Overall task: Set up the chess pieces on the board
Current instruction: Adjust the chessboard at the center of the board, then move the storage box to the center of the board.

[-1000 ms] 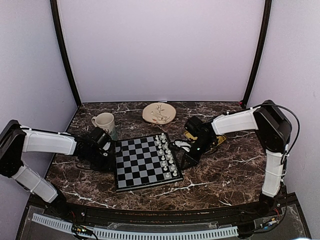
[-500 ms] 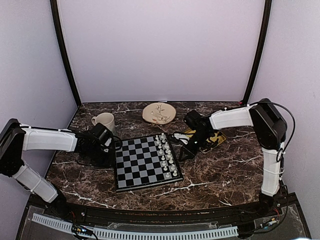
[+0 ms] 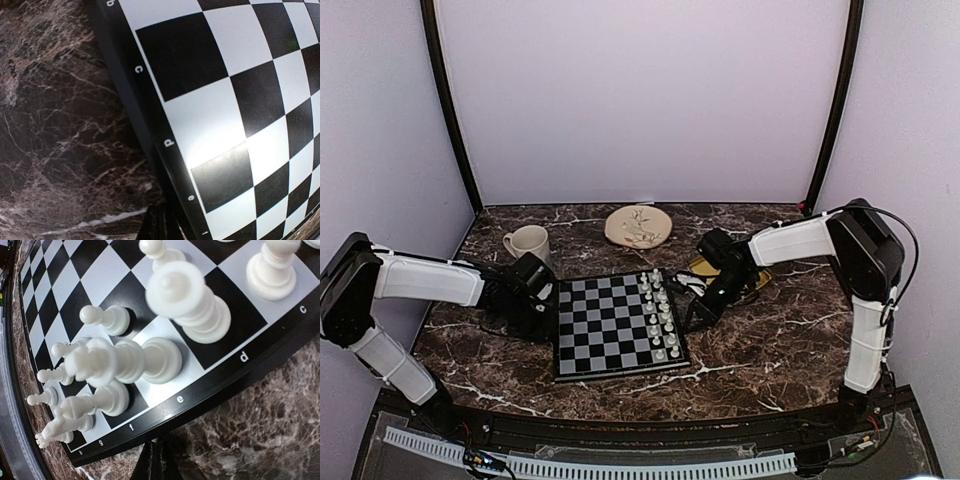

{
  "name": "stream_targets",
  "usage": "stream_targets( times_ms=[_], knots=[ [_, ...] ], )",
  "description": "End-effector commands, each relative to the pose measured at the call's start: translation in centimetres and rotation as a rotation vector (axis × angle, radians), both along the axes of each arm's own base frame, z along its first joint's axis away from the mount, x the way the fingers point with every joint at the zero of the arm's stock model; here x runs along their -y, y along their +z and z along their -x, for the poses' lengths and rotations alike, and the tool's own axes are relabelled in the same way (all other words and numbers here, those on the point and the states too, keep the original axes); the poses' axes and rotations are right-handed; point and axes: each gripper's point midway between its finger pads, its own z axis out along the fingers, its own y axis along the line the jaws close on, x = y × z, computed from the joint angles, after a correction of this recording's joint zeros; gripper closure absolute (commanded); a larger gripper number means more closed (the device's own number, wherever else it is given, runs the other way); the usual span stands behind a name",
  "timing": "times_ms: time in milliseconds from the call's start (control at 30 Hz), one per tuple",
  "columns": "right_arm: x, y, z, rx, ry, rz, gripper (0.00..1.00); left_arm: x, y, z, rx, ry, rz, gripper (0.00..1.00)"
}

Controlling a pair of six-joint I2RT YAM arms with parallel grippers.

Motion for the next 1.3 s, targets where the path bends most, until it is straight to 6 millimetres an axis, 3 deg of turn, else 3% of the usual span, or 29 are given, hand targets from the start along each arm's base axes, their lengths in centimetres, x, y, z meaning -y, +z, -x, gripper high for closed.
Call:
stream_targets(
  times_ms=[0,467,600,767,1033,1133,1267],
  knots=[
    [0.8,-0.5,2.7,-0.04,0.055,0.028,0.99,4.3,1.2,-0.3,0.029,-0.093,0.115,1.0],
    [1.9,-0.8,4.6,-0.051,0.064,0.041,0.99,6.1,1.5,2.1,0.032,-0.097,0.124,1.0],
    [3.0,-1.2,4.0,-0.032,0.051,0.079,0.99,4.3,1.1,1.9,0.045,-0.012,0.044,1.0],
    [5.6,-0.3,0.9,0.036,-0.046,0.11,0.93,1.3,3.0,0.6,0.136,0.082,-0.062,0.83],
    [8.5,4.1,-3.8,0.173,-0.167,0.106,0.86,0.0,6.0,-1.1,0.218,0.089,-0.122,0.65],
    [9.3,6.3,-7.4,0.235,-0.237,0.086,0.85,0.3,7.3,-2.2,0.271,0.09,-0.107,0.58],
    [12.2,8.3,-13.6,0.341,-0.394,0.136,0.87,1.2,9.6,-4.1,0.353,0.079,-0.061,0.55]
  ],
)
